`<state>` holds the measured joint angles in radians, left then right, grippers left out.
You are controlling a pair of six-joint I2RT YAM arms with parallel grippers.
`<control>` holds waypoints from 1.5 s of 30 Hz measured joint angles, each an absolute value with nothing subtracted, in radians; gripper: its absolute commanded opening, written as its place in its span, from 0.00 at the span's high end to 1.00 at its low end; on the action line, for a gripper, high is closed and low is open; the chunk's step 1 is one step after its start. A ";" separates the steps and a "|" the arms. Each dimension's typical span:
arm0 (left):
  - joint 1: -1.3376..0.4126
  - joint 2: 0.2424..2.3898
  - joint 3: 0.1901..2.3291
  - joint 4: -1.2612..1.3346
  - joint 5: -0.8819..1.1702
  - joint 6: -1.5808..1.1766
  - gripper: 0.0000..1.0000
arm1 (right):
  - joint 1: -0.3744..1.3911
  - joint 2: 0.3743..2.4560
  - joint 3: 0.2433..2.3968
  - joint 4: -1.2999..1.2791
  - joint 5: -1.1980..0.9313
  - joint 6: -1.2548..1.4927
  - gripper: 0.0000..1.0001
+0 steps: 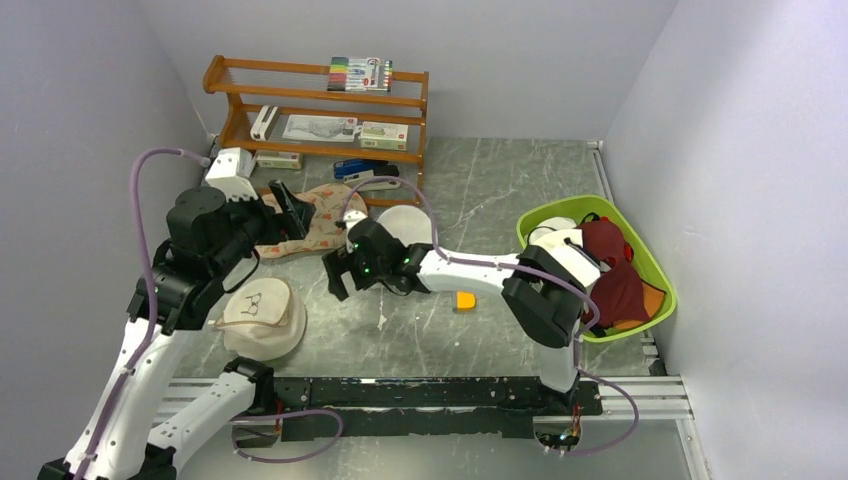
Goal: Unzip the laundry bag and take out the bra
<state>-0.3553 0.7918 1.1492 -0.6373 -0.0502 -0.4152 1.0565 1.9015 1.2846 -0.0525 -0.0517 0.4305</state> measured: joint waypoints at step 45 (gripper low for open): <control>-0.546 2.030 1.470 -0.573 -0.448 -0.384 0.40 | 0.759 1.048 0.701 -0.057 -0.429 0.377 0.00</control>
<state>-0.5457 2.0296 1.4696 -0.5728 -0.4480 -0.3843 0.7586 1.0485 0.7006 -0.0566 -0.4294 0.3767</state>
